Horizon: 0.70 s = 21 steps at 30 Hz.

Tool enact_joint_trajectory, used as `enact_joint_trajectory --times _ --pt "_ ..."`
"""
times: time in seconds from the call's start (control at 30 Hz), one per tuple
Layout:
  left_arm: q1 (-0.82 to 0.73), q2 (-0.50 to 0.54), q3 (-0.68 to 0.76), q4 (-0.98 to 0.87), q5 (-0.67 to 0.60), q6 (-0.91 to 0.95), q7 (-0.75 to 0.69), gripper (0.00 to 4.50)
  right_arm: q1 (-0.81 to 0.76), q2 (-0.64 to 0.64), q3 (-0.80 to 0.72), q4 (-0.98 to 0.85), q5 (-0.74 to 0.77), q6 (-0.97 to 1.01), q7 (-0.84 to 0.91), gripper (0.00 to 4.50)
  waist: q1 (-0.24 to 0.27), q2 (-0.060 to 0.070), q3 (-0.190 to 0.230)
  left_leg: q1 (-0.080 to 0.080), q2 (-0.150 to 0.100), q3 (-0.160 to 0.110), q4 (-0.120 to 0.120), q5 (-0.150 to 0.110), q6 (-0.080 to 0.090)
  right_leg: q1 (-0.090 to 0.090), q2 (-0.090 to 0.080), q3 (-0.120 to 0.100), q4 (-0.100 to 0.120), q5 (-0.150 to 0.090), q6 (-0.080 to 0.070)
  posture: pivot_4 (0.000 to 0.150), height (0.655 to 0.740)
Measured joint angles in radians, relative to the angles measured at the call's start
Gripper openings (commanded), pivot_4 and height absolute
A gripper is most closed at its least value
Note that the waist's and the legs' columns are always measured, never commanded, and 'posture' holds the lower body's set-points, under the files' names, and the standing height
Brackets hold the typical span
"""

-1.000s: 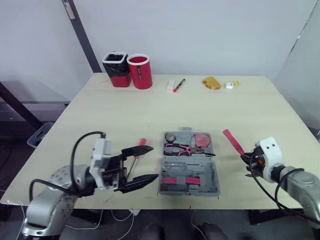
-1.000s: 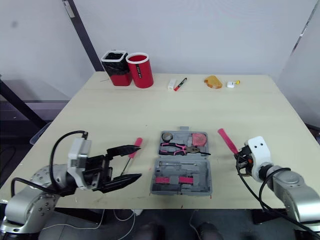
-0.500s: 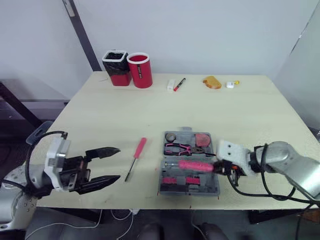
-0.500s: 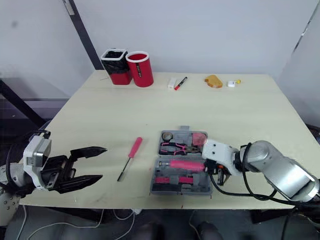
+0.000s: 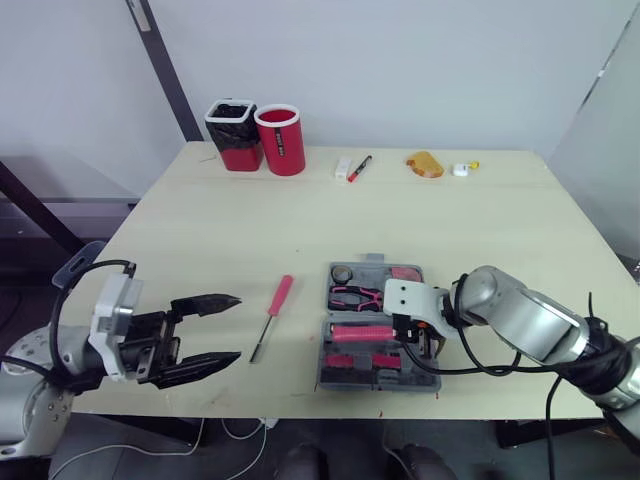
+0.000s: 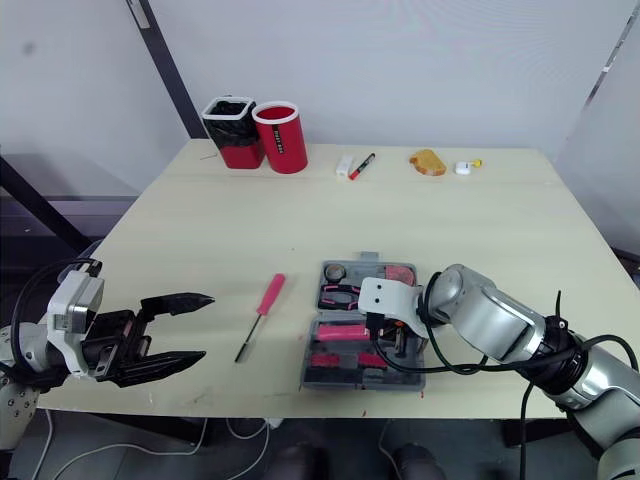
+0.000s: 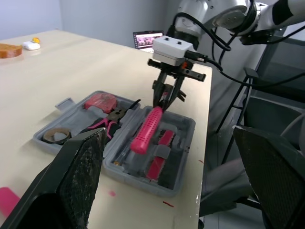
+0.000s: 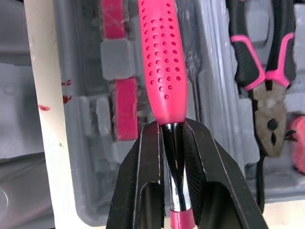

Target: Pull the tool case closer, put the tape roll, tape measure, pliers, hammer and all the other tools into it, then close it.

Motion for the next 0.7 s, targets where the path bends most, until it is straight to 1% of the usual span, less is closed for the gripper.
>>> enact_joint_trajectory --times 0.23,0.4,0.7 --pt "-0.004 0.000 -0.018 -0.003 0.008 0.006 0.010 4.50 0.001 0.041 0.057 0.040 -0.025 0.019 -0.014 0.09 -0.001 0.000 0.000 0.000 0.000 0.000 0.000 0.000 0.000 0.000 0.000 0.000 0.001 0.000 0.000 0.150 0.7400" --pt "-0.005 0.000 -0.021 -0.006 0.010 0.007 0.018 4.50 0.001 0.061 0.067 0.078 -0.038 0.018 -0.023 0.09 -0.001 0.000 0.000 0.000 0.000 0.001 0.000 0.000 0.000 0.000 0.000 0.000 0.001 0.000 0.000 0.150 0.7400" --pt "-0.001 -0.001 -0.027 -0.032 0.010 0.008 0.040 4.50 0.001 0.135 0.082 0.163 -0.063 0.013 -0.030 0.09 -0.001 0.000 0.000 0.000 0.000 0.001 0.000 0.000 0.000 0.000 0.001 0.000 0.001 0.000 0.000 0.150 0.7400"
